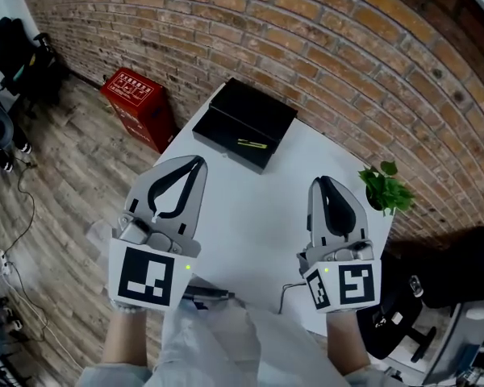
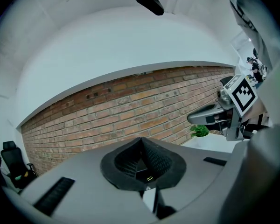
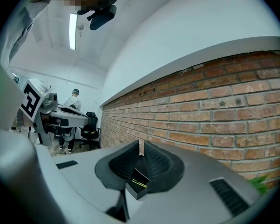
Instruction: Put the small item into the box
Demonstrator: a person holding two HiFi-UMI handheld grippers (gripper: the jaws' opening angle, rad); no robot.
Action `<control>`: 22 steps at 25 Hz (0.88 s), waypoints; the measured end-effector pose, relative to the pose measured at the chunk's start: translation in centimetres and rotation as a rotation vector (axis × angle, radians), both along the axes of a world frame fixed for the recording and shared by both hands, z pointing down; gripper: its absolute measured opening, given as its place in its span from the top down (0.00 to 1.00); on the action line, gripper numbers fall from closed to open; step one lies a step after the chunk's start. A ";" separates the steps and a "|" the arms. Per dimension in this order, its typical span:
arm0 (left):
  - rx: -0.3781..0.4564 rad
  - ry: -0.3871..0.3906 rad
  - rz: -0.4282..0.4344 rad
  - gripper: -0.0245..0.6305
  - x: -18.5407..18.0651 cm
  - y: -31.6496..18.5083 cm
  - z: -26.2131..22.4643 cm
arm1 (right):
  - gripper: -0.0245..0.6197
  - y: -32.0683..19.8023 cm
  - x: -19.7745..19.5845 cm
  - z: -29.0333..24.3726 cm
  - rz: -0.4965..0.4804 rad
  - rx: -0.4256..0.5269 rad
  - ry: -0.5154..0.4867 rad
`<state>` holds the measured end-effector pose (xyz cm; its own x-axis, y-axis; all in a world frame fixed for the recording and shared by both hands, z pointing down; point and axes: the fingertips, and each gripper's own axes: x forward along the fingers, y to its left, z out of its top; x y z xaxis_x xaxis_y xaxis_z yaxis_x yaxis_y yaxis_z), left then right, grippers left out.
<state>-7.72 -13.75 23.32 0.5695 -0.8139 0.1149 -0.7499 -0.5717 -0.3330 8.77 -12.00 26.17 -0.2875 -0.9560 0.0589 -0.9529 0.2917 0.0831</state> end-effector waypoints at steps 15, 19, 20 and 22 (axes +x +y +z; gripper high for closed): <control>-0.023 -0.004 0.015 0.93 0.5 0.5 0.8 | 0.87 0.5 -0.8 0.2 -0.015 -0.006 0.029; -0.028 -0.002 0.018 0.93 0.4 0.6 0.9 | 0.87 0.5 -1.1 0.3 -0.021 -0.009 0.029; -0.030 -0.002 0.018 0.93 0.4 0.6 0.9 | 0.87 0.5 -1.2 0.3 -0.022 -0.010 0.029; -0.037 -0.001 0.016 0.93 0.3 0.7 1.0 | 0.87 0.6 -1.3 0.4 -0.024 -0.011 0.028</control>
<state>-7.39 -13.08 24.32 0.5826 -0.7998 0.1449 -0.7400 -0.5957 -0.3123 7.51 -11.43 26.55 -0.3083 -0.9481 0.0777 -0.9430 0.3154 0.1065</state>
